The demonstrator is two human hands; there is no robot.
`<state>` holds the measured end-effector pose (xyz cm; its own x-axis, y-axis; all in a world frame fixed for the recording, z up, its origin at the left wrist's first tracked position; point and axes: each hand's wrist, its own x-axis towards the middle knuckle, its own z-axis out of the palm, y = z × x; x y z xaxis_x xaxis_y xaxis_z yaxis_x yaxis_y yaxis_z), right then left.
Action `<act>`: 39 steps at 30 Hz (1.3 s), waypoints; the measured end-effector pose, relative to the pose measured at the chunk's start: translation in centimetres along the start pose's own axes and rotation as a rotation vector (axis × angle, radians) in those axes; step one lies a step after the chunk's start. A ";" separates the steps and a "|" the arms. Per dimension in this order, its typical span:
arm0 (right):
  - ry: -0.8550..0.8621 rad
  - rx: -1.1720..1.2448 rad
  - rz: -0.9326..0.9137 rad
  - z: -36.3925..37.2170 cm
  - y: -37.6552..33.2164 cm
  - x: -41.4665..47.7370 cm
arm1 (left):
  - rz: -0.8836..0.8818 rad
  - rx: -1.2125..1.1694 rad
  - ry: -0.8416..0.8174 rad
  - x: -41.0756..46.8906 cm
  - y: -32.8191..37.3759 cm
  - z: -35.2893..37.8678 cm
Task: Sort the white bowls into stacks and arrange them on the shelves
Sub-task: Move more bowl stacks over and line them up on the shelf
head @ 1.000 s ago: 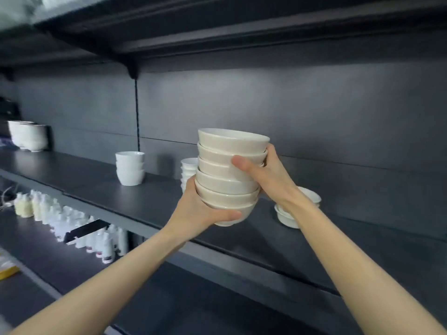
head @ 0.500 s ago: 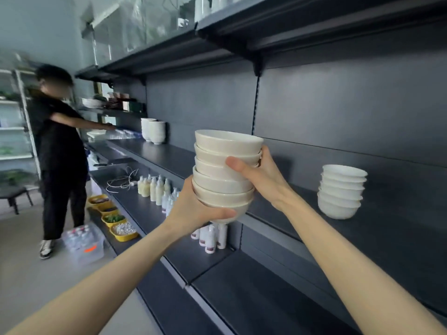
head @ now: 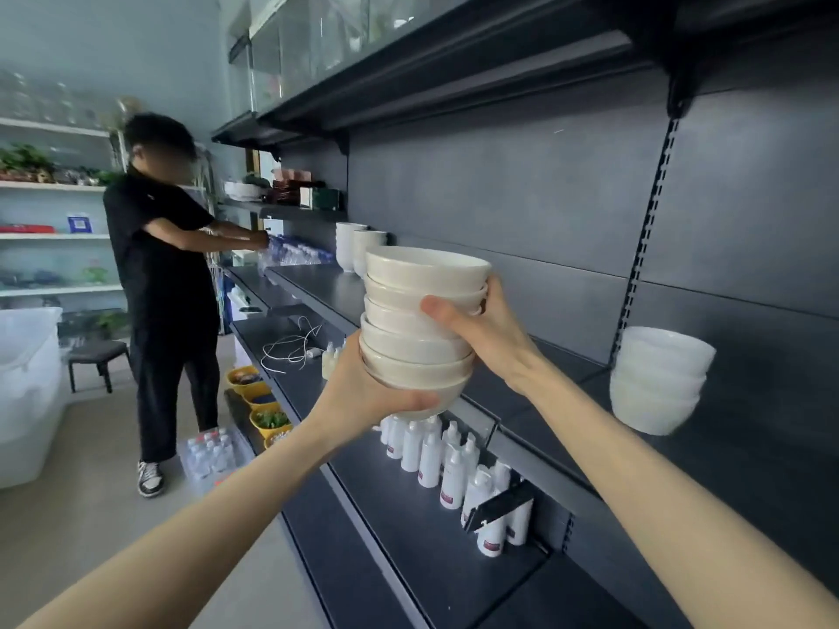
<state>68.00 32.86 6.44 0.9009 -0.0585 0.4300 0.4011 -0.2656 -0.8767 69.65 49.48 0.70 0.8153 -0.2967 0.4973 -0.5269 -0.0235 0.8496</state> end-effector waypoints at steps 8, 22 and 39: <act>0.029 -0.039 0.031 6.9 5.7 12.6 | -0.020 0.014 0.001 10.1 -8.7 -7.6; 0.297 -0.137 0.111 15.6 14.2 33.7 | 0.016 -0.093 -0.300 32.0 -23.0 -18.3; 0.435 -0.268 0.202 15.4 27.5 56.3 | 0.006 -0.287 -0.495 56.6 -40.0 -18.5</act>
<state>132.32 37.08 3.21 0.7813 -0.5110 0.3583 0.1197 -0.4407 -0.8896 141.29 51.27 -1.90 0.5666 -0.7094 0.4192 -0.3880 0.2191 0.8952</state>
